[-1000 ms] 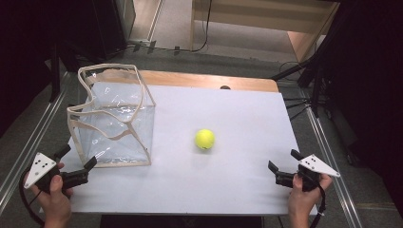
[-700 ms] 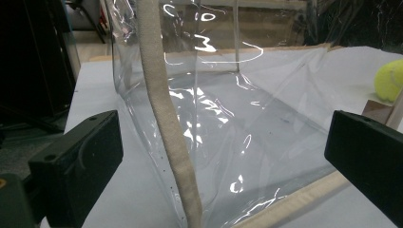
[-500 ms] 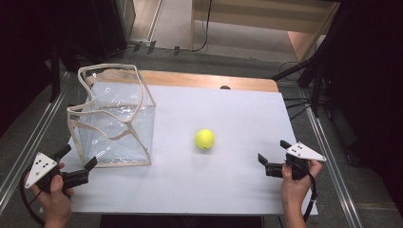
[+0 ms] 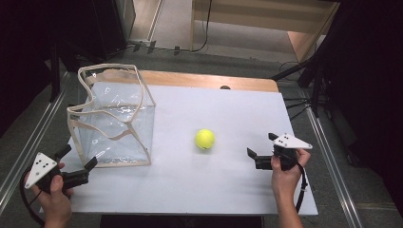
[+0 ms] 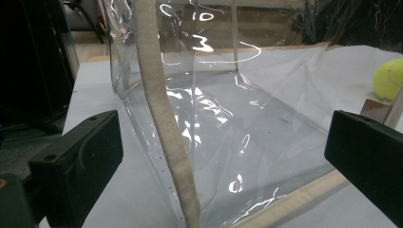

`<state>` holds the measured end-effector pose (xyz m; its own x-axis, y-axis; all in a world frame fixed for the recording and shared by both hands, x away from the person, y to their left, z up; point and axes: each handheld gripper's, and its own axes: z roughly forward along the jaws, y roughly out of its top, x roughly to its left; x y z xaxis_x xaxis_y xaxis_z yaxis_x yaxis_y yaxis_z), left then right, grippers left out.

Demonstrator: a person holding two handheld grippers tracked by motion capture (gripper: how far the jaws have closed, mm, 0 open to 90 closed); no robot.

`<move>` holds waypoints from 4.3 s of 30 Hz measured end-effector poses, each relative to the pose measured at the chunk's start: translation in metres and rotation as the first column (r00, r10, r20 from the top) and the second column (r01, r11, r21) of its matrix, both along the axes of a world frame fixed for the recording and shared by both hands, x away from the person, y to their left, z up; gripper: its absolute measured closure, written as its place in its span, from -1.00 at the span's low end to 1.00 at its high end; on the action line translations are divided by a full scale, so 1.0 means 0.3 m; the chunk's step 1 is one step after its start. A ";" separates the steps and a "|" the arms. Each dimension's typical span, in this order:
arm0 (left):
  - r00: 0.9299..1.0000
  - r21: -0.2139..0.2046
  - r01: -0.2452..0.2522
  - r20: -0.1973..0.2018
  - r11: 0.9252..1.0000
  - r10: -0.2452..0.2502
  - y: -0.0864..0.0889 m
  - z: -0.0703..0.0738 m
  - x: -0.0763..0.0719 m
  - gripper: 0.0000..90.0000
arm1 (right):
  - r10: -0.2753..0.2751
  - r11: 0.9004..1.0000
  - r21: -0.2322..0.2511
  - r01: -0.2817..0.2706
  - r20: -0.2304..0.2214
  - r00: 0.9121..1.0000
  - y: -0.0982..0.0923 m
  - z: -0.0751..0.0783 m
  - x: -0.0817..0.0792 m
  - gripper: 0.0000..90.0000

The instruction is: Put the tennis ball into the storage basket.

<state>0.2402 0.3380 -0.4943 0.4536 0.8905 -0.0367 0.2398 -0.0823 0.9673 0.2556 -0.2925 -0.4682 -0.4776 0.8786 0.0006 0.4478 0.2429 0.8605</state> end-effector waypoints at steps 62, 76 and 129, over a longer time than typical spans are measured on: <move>1.000 0.006 0.006 0.006 1.000 -0.006 -0.001 0.002 -0.002 -1.00 | 0.207 0.974 -0.069 -0.217 -0.136 0.969 0.304 0.022 0.213 -1.00; 1.000 0.003 0.007 0.007 1.000 -0.007 -0.002 0.002 -0.002 -1.00 | 0.231 0.966 -0.079 -0.247 -0.171 0.958 0.354 -0.010 0.245 -1.00; 1.000 -0.001 0.012 0.005 1.000 -0.012 0.000 0.003 0.001 -1.00 | 0.272 0.950 -0.072 -0.304 -0.288 0.918 0.474 -0.093 0.331 -0.74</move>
